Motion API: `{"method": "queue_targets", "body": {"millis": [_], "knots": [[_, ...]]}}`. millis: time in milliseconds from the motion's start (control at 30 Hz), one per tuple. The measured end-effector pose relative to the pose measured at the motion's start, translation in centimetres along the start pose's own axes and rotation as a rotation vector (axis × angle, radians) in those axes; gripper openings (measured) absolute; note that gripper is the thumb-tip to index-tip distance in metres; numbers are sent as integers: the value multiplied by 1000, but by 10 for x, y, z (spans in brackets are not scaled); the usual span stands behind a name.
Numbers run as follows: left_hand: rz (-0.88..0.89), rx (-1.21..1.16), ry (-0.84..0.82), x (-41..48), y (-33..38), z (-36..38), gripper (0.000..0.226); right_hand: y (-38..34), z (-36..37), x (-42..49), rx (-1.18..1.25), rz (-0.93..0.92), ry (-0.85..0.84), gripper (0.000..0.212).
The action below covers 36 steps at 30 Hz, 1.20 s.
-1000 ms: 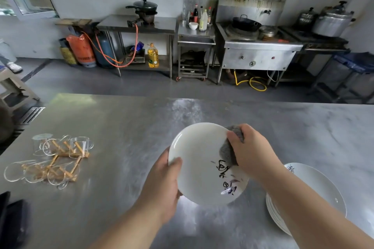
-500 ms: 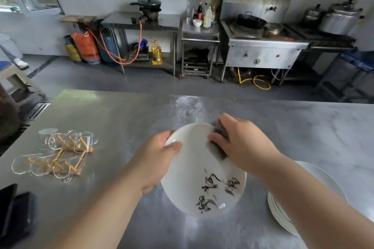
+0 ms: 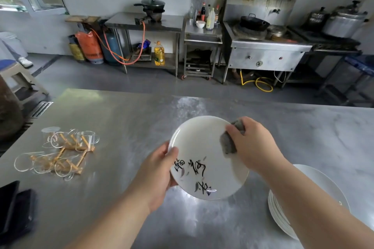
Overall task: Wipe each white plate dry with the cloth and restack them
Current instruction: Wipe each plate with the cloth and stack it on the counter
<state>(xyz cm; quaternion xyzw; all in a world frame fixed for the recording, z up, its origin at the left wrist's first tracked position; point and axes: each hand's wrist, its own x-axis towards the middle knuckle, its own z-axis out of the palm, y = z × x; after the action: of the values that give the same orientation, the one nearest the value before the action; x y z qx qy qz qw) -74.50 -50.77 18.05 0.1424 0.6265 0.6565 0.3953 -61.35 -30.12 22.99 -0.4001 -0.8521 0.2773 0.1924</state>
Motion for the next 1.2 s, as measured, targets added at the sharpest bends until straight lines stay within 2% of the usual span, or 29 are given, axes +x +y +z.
{"method": "queue_targets", "body": {"millis": [67, 133, 233, 300, 400, 467, 533, 600, 667, 767, 800, 867, 933, 1000, 1033, 1100, 1200], "knots": [[-13, 83, 67, -6, -22, 5, 41, 9, 3, -3, -77, 9, -135, 29], [61, 212, 95, -7, -27, 10, 40, 7, 11, -13, -200, -109, -215, 32], [214, 470, -30, -1, -8, 11, 29, -10, 24, -24, -286, -386, -170, 27], [253, 569, -100, 2, 8, 11, 29, -20, 25, -22, -289, -492, -131, 31], [300, 591, 4, 7, 23, 4, 31, -19, 20, -16, -159, -366, -105, 24], [286, 547, 132, 11, 27, -7, 37, -8, 19, -16, -44, -202, -113, 30], [274, 554, 173, 14, 27, -15, 40, -1, 19, -22, -43, -108, -187, 37], [292, 691, 80, 16, 28, -12, 35, -2, 24, -27, -124, -152, -216, 34], [330, 788, -71, 16, 27, 2, 28, -13, 25, -26, -118, -295, -145, 22], [335, 741, -144, 18, 28, 17, 23, -26, 19, -18, -104, -473, -79, 14], [341, 720, -110, 19, 29, 15, 24, -26, 16, -14, -74, -444, -84, 13], [346, 669, 39, 20, 29, 6, 31, -14, 9, -10, 29, -256, -99, 12], [271, 484, 233, 20, 26, 0, 33, 3, 11, -14, 132, -47, -142, 19], [199, 370, 367, 19, 20, 4, 29, 13, 20, -23, 142, 41, -179, 26], [193, 413, 385, 19, 15, 8, 29, 15, 25, -26, 161, 77, -173, 27], [229, 553, 333, 19, 9, 11, 28, 14, 29, -26, 178, 120, -115, 27], [308, 631, 161, 17, 16, 10, 27, 11, 21, -18, 68, 23, -45, 16]]}}
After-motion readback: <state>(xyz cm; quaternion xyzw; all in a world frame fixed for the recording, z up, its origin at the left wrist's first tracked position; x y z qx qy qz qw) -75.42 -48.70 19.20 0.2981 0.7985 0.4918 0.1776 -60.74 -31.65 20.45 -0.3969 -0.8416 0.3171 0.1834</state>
